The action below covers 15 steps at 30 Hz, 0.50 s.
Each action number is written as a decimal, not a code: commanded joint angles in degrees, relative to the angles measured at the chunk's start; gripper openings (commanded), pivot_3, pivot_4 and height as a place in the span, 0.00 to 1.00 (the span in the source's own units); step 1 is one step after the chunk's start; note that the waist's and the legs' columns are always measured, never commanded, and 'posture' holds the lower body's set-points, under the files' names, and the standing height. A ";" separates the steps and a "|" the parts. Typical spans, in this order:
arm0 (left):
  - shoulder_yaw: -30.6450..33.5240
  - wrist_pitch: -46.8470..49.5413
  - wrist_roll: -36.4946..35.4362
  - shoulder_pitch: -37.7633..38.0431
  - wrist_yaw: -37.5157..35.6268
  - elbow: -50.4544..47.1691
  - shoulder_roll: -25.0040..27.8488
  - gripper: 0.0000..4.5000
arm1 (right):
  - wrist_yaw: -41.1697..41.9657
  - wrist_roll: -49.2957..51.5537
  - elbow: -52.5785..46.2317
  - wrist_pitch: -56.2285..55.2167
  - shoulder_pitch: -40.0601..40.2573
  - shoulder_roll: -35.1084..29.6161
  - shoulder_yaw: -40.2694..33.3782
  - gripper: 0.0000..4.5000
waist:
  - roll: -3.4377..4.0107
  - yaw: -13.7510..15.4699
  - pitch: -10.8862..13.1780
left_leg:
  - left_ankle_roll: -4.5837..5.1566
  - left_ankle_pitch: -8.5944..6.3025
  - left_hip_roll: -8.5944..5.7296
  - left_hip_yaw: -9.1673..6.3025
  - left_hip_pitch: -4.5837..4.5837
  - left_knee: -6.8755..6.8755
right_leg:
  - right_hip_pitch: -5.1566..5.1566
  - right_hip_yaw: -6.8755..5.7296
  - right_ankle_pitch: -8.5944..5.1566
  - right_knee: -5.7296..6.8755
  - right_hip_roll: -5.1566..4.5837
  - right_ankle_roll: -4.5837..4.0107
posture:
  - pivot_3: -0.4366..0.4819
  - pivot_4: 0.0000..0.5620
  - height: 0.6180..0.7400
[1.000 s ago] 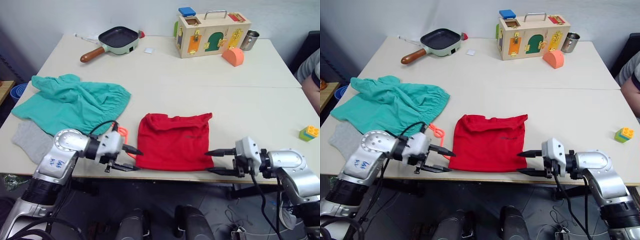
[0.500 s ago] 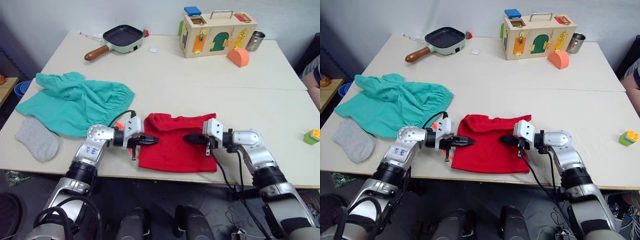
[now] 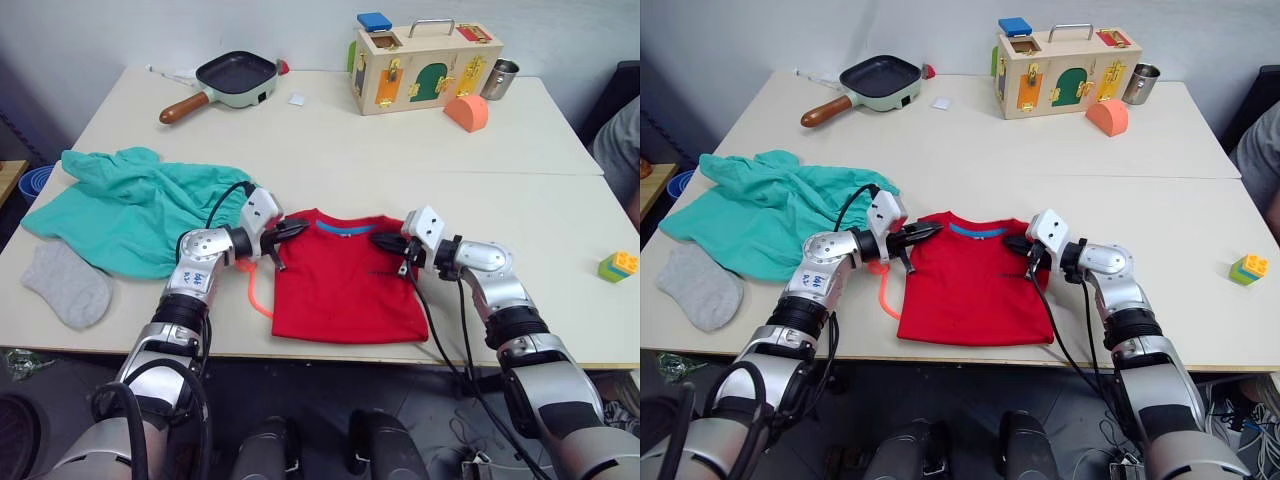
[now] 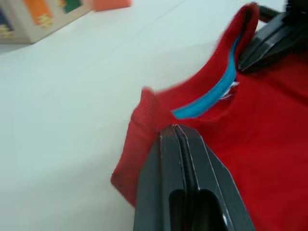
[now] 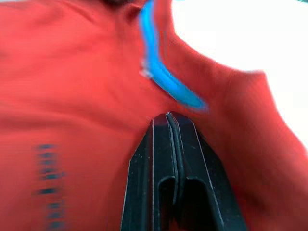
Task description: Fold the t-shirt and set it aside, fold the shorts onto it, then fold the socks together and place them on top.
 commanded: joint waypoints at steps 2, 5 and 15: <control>2.36 -1.23 -0.11 -0.61 2.49 -0.15 0.44 0.01 | -2.99 3.07 -0.94 1.22 -1.74 0.27 -5.08 0.00 | 0.00 0.00 0.00 | 0.00 0.00 -0.01 0.00 0.00 -0.01 | 0.00 0.01 0.00 0.00 0.00 0.00 | 0.48 0.27 1.00; 3.44 -1.70 -1.63 0.92 0.81 -3.43 0.78 0.01 | 3.84 9.43 -6.86 6.22 0.13 0.78 -7.52 0.00 | 0.00 0.01 0.00 | 0.00 0.00 0.00 0.00 -0.01 -0.01 | 0.00 0.01 0.00 -0.01 0.02 0.00 | 0.48 0.27 1.00; -0.38 4.65 -4.90 10.97 -6.68 -21.49 -1.49 0.01 | 0.53 6.17 -30.14 18.54 13.66 3.16 -0.42 0.00 | 0.01 0.15 0.00 | -0.02 -0.02 -0.02 -0.02 0.01 -0.03 | 0.02 0.02 0.00 -0.03 0.00 0.00 | 0.48 0.27 1.00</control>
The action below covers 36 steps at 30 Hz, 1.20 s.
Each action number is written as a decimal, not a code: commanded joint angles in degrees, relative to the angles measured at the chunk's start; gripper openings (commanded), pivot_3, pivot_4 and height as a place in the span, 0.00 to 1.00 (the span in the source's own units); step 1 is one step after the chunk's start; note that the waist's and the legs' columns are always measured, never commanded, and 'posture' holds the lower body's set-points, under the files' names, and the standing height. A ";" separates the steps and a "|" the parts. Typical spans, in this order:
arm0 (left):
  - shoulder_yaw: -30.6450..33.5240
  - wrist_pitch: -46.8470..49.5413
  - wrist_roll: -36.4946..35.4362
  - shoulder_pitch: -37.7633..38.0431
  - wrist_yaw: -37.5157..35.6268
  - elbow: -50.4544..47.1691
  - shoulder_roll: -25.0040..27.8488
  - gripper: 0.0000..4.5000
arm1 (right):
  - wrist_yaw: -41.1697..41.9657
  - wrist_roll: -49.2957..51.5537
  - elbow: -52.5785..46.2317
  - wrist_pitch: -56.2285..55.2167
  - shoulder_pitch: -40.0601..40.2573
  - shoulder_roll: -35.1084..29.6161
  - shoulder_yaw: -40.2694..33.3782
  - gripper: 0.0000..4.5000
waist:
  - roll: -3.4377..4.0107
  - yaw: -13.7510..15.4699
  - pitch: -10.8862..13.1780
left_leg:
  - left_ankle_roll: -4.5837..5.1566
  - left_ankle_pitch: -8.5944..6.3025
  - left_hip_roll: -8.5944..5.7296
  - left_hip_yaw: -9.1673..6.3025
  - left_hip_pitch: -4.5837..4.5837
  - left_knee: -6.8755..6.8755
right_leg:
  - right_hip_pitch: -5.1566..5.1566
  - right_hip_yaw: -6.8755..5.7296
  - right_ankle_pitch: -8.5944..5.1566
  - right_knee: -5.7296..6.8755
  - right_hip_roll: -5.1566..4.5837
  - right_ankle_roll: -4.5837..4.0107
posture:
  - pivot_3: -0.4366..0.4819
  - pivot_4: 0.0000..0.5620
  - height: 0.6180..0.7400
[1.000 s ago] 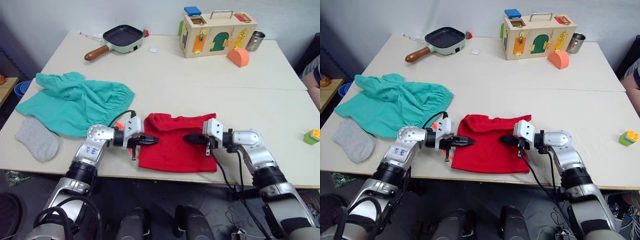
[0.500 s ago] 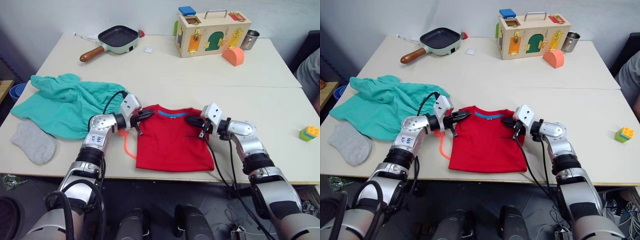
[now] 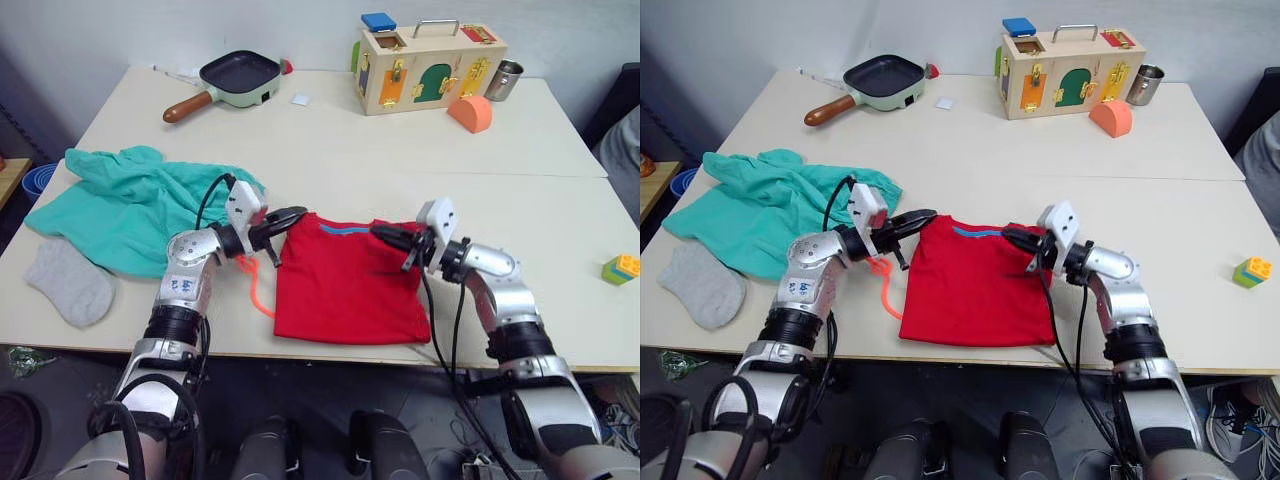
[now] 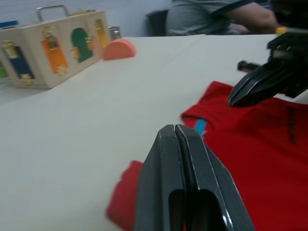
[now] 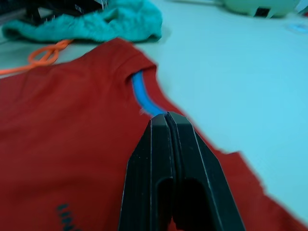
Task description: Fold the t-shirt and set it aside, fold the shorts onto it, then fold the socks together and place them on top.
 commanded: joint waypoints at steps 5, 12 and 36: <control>-5.31 5.45 6.52 4.61 5.55 -2.94 -1.83 0.01 | -7.96 -6.21 -4.56 0.52 3.53 2.91 3.90 0.00 | 0.00 -0.01 0.00 | -0.01 0.00 0.00 0.04 0.00 0.00 | -0.03 0.04 0.00 0.02 0.02 0.00 | 0.48 0.27 1.00; -2.53 6.76 8.13 6.15 11.85 -1.05 0.34 0.01 | -10.98 -5.83 6.42 -5.65 0.90 -0.05 -1.13 0.00 | -0.03 0.02 -0.02 | -0.01 0.00 0.01 0.03 0.13 0.00 | 0.08 0.05 0.00 0.00 -0.02 0.00 | 0.48 0.27 1.00; 0.64 3.10 4.20 -2.85 12.00 7.08 -4.35 0.01 | -4.88 -4.20 2.35 -5.47 0.61 3.82 1.76 0.00 | -0.04 0.37 -0.02 | 0.02 0.03 -0.08 -0.02 0.04 -0.01 | 0.07 -0.01 0.01 -0.03 -0.04 0.01 | 0.48 0.27 1.00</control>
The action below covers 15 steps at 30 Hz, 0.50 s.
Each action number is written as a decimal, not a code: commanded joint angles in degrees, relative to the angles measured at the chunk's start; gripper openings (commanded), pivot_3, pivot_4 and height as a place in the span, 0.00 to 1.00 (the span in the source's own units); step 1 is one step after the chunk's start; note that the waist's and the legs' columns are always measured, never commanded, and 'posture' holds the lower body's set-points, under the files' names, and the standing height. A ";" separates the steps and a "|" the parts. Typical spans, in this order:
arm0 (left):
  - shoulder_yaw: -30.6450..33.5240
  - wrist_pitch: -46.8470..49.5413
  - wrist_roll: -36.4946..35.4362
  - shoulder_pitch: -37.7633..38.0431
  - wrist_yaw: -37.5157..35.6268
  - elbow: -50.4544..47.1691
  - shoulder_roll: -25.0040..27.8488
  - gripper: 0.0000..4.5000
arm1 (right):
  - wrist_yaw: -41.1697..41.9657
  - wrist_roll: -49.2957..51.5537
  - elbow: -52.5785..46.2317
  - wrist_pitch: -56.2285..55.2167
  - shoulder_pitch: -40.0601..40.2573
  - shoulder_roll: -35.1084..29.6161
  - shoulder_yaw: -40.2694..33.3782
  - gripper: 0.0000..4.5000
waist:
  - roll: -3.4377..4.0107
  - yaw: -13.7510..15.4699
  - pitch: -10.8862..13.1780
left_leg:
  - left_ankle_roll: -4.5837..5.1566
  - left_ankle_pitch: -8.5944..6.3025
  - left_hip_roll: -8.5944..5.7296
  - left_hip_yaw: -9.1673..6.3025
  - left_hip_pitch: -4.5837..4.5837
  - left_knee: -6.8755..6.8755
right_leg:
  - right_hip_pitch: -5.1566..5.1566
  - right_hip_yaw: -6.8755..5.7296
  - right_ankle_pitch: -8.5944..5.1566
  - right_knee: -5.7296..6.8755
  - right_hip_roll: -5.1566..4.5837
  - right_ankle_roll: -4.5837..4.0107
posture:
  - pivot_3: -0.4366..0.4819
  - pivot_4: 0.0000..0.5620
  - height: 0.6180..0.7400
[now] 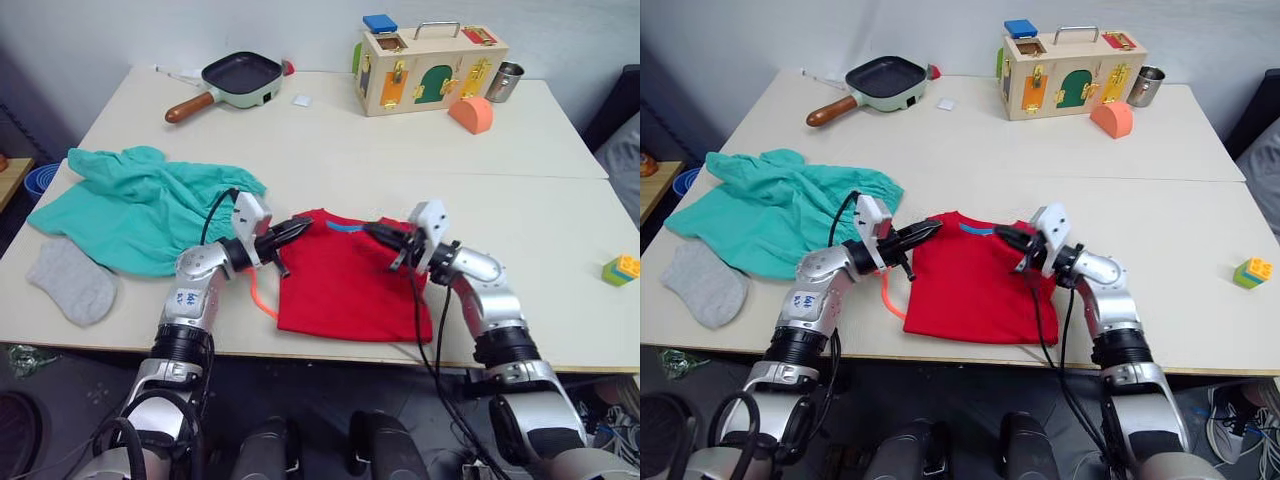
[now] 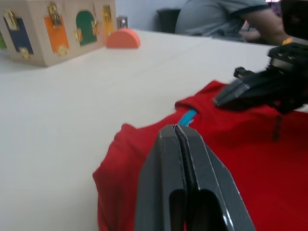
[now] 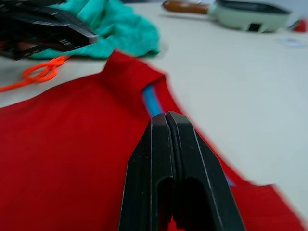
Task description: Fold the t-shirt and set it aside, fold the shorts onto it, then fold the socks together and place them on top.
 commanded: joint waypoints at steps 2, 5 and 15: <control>0.07 -4.37 5.17 -5.65 8.00 11.42 -0.83 0.01 | -3.12 -3.48 0.94 -2.25 1.22 -0.19 0.99 0.00 | 0.00 -0.30 0.00 | 0.01 0.00 0.01 0.01 -0.02 0.00 | -0.02 0.00 0.01 -0.01 0.00 0.01 | 0.48 0.27 1.00; 1.31 -4.48 5.33 -7.56 10.25 15.85 -0.92 0.01 | -4.15 -3.39 4.00 -3.49 1.28 -2.20 -1.18 0.00 | -0.01 -0.39 0.00 | 0.00 0.00 0.06 0.00 -0.01 -0.02 | -0.02 -0.02 0.01 -0.02 0.02 0.01 | 0.48 0.27 1.00; 4.20 -8.09 -1.20 -2.99 -0.42 7.14 0.65 0.01 | 7.12 20.66 -10.06 17.24 3.72 -8.31 -13.32 0.00 | -0.01 -0.34 0.00 | -0.01 0.00 0.10 -0.01 -0.03 -0.05 | -0.06 -0.01 0.01 -0.05 0.02 0.01 | 0.48 0.27 1.00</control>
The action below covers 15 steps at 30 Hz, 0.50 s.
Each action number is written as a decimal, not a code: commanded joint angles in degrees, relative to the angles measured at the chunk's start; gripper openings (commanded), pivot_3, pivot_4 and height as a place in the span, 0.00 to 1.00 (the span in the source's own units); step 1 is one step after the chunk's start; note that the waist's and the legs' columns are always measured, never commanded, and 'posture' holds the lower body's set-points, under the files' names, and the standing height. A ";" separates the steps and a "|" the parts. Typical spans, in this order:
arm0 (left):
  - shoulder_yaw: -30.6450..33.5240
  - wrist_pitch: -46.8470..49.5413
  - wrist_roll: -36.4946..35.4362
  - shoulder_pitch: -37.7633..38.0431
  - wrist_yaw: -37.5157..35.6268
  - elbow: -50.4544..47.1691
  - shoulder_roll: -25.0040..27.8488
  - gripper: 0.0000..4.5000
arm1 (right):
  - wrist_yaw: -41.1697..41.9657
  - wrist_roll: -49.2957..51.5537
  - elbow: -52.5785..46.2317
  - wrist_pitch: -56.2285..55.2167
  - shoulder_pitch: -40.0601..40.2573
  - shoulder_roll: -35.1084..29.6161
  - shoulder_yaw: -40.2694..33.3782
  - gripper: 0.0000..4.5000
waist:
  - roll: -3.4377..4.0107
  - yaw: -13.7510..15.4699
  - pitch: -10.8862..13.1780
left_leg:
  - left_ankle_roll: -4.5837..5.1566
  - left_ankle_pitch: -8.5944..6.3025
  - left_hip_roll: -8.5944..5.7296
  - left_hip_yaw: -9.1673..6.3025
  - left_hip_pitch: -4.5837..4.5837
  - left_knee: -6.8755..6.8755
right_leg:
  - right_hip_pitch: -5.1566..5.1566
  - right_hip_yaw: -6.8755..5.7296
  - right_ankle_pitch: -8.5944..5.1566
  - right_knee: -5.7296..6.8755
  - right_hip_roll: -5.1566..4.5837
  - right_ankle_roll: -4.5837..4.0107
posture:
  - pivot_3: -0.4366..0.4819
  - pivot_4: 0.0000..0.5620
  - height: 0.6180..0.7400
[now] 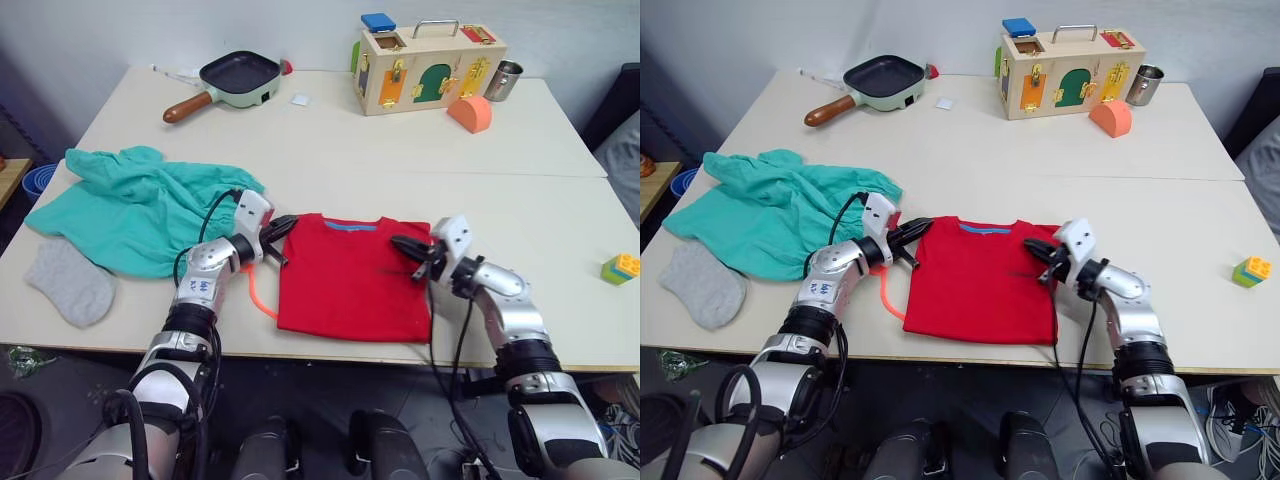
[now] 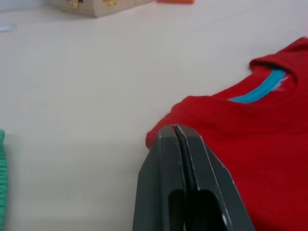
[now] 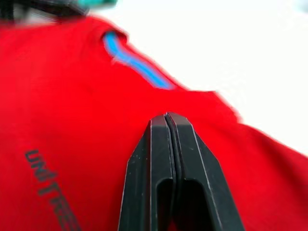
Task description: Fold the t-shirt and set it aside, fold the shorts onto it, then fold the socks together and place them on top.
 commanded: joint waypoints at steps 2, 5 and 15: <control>0.65 -2.16 -6.73 4.68 -12.95 -14.73 3.79 0.00 | 4.34 15.96 -14.95 24.83 2.01 -7.62 -5.52 0.08 | 0.01 -0.05 0.00 | -0.01 -0.01 0.01 -0.02 -0.03 0.02 | -0.02 0.00 0.00 -0.01 0.00 0.00 | 0.48 0.27 1.00; 0.86 3.44 -13.07 9.47 -22.41 -26.65 9.18 0.14 | 2.18 19.63 -16.83 44.30 2.05 -17.76 -6.47 0.28 | 0.02 -0.05 0.01 | -0.04 -0.04 0.01 -0.06 -0.03 0.02 | -0.03 0.02 -0.01 -0.04 -0.07 -0.02 | 0.48 0.27 1.00; 3.16 18.77 -23.84 27.15 -30.15 -51.99 22.22 0.84 | 6.60 20.78 -18.25 70.39 5.48 -33.25 1.73 1.00 | 0.03 0.03 0.00 | -0.13 -0.12 0.06 -0.19 -0.01 -0.04 | 0.04 -0.03 -0.06 -0.46 -0.10 -0.12 | 0.48 0.27 1.00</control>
